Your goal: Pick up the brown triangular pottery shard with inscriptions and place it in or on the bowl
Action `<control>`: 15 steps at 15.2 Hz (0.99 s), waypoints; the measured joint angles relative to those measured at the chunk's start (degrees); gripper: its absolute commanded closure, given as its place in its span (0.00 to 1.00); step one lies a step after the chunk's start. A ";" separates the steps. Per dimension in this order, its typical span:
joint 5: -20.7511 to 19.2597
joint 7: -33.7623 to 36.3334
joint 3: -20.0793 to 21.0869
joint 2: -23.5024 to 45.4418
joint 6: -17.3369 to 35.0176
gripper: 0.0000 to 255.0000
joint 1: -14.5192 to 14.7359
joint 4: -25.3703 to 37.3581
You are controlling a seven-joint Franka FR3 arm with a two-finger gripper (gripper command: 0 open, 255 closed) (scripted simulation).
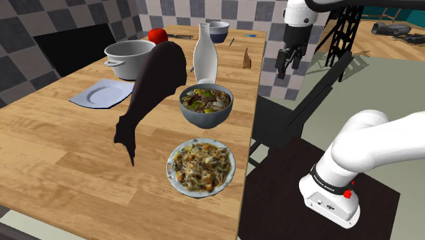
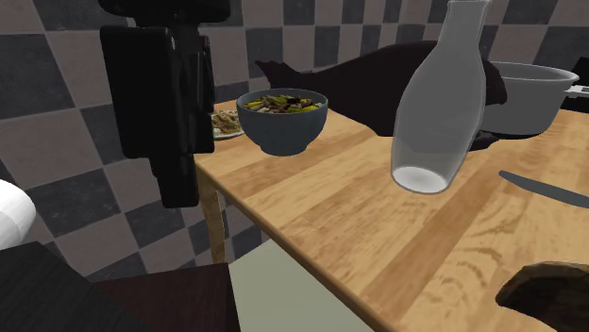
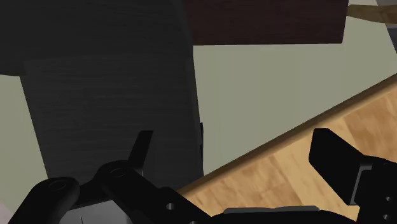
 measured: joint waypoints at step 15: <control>2.16 9.03 -3.02 28.06 11.83 0.00 -4.56 18.08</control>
